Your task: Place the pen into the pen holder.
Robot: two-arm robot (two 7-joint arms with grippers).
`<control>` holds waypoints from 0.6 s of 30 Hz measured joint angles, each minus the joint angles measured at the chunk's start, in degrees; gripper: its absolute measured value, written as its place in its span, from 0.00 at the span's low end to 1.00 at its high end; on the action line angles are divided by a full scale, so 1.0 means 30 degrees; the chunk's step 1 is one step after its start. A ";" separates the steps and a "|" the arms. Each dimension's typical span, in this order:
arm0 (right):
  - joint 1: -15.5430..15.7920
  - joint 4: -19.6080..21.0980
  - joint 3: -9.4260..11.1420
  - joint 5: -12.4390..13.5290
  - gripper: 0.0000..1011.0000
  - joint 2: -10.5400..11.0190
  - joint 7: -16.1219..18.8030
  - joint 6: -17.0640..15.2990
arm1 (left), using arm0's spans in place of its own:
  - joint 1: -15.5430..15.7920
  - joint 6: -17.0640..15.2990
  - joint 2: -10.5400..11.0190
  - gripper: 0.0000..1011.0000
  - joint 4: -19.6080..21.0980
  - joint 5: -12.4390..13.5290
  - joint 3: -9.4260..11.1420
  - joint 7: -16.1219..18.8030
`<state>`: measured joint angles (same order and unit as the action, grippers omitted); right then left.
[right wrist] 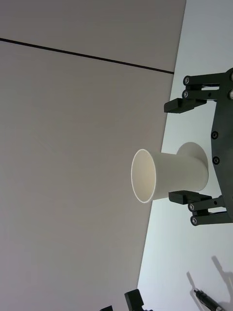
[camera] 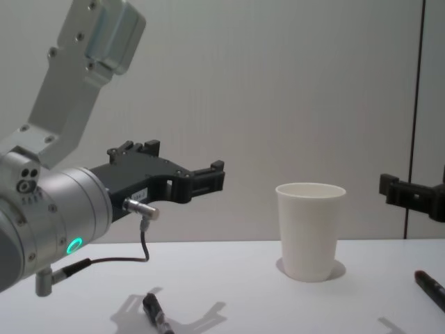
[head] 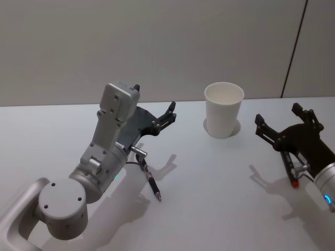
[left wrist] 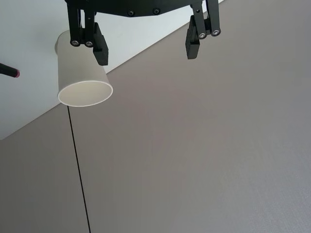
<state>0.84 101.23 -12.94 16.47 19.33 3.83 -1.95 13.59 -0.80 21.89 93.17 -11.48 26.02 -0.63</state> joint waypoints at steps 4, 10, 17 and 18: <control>0.0000 0.0000 -0.0001 0.0000 0.99 0.0001 0.0000 0.0001 | 0.0000 0.0001 0.0001 0.99 0.0001 0.0000 0.0000 0.0001; 0.0000 -0.0001 0.0000 0.0000 0.99 0.0000 0.0000 0.0000 | 0.0000 0.0000 0.0000 0.99 0.0001 0.0000 0.0000 0.0000; 0.0000 -0.0001 0.0000 0.0000 0.99 0.0000 0.0000 0.0000 | 0.0001 0.0001 0.0000 0.99 0.0000 0.0000 0.0000 0.0000; -0.0001 0.0000 0.0000 0.0001 0.99 0.0000 -0.0001 0.0000 | 0.0000 0.0001 0.0001 0.99 0.0001 0.0000 0.0000 0.0000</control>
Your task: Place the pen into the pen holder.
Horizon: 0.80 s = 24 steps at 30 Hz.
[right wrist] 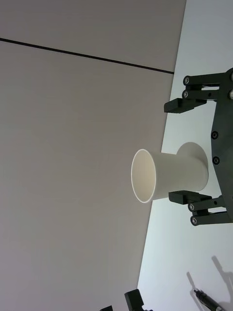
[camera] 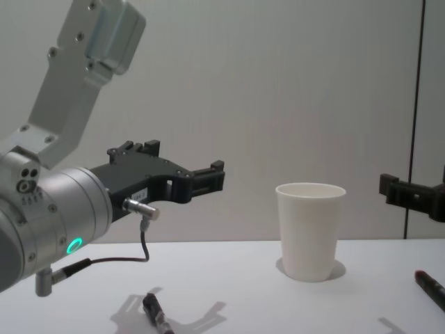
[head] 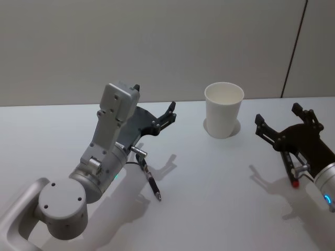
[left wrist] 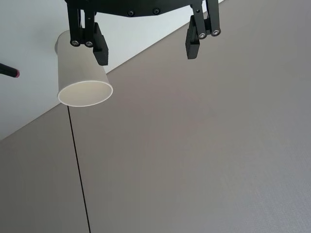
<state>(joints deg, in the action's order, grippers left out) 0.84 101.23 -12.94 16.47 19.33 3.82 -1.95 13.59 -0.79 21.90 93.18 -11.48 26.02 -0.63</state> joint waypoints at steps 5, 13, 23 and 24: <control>0.0000 -0.0001 0.0001 -0.0001 0.99 0.0000 0.0001 0.0001 | 0.0001 0.0000 0.0000 0.99 -0.0001 0.0000 -0.0001 0.0000; 0.0001 -0.0001 0.0000 -0.0001 0.99 0.0000 0.0001 0.0000 | 0.0000 0.0000 0.0000 0.99 0.0000 0.0000 0.0000 0.0001; 0.0001 -0.0001 0.0000 -0.0001 0.99 0.0001 0.0000 0.0000 | 0.0000 0.0000 0.0000 0.99 0.0000 0.0000 0.0000 0.0000; 0.0001 -0.0001 0.0001 -0.0001 0.99 0.0000 0.0001 0.0000 | 0.0000 0.0000 0.0000 0.99 0.0000 0.0000 -0.0001 0.0000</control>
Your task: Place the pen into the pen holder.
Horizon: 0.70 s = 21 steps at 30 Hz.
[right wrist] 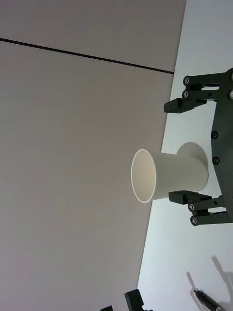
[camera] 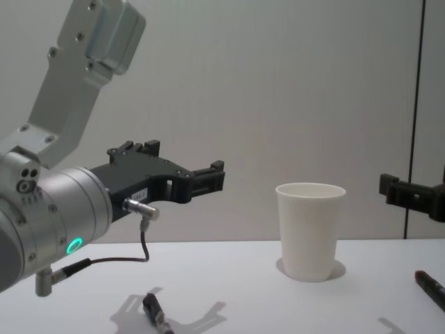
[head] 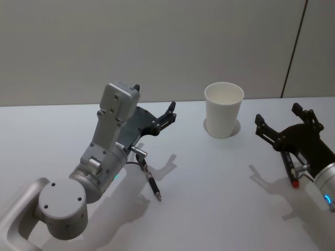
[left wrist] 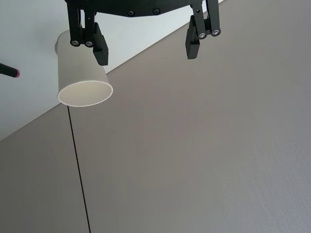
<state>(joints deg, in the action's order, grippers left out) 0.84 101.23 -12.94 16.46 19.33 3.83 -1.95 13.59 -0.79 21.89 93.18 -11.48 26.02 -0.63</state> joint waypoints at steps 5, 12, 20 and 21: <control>-0.0001 0.0000 -0.0001 0.0000 0.99 0.0000 -0.0001 0.0000 | 0.0000 0.0000 0.0000 0.99 0.0000 0.0000 0.0001 0.0001; 0.0000 0.0000 -0.0001 0.0000 0.99 0.0000 0.0000 0.0000 | 0.0001 0.0000 0.0000 0.99 0.0000 0.0001 0.0001 0.0001; 0.0000 0.0000 -0.0001 0.0000 0.99 0.0000 0.0000 0.0000 | 0.0000 -0.0001 0.0000 0.99 -0.0001 0.0000 0.0001 0.0001; 0.0000 0.0000 -0.0001 0.0000 0.99 0.0000 0.0000 0.0000 | 0.0001 0.0000 0.0000 0.99 -0.0001 0.0000 0.0002 0.0001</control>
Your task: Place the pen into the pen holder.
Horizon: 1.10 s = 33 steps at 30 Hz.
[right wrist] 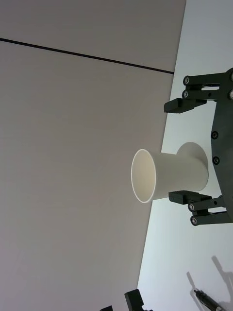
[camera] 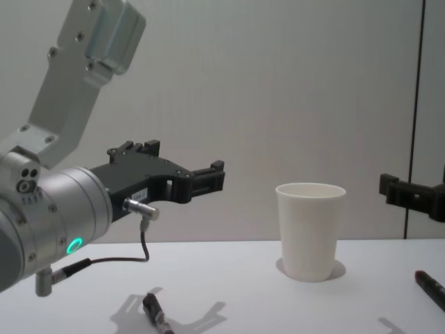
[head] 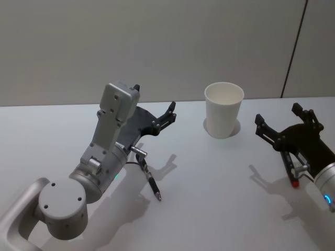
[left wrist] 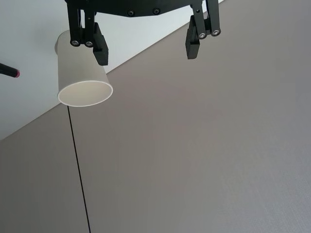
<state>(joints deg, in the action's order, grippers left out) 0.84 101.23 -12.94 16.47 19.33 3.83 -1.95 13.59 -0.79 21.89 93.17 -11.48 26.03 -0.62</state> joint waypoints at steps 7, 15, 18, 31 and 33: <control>0.0000 0.0000 0.0000 0.0000 0.99 0.0000 0.0000 0.0000 | -0.0001 -0.0001 0.0000 0.99 0.0001 0.0000 -0.0002 -0.0001; -0.0001 0.0001 0.0000 0.0000 0.99 0.0000 -0.0001 0.0000 | -0.0001 -0.0001 0.0000 0.99 0.0001 0.0000 -0.0001 -0.0001; -0.0001 0.0000 0.0000 0.0000 0.99 0.0000 0.0000 0.0000 | -0.0001 0.0000 0.0000 0.99 0.0001 0.0000 -0.0002 -0.0001; 0.0000 0.0000 0.0000 0.0000 0.99 0.0000 0.0000 0.0000 | -0.0001 0.0000 0.0000 0.99 0.0001 0.0000 -0.0001 0.0000; -0.0001 0.0001 0.0000 0.0000 0.99 0.0001 0.0000 0.0000 | -0.0001 0.0000 0.0000 0.99 0.0001 0.0000 -0.0001 -0.0001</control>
<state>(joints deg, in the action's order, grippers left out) 0.84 101.23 -12.94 16.46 19.34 3.83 -1.95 13.59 -0.79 21.90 93.18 -11.48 26.02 -0.63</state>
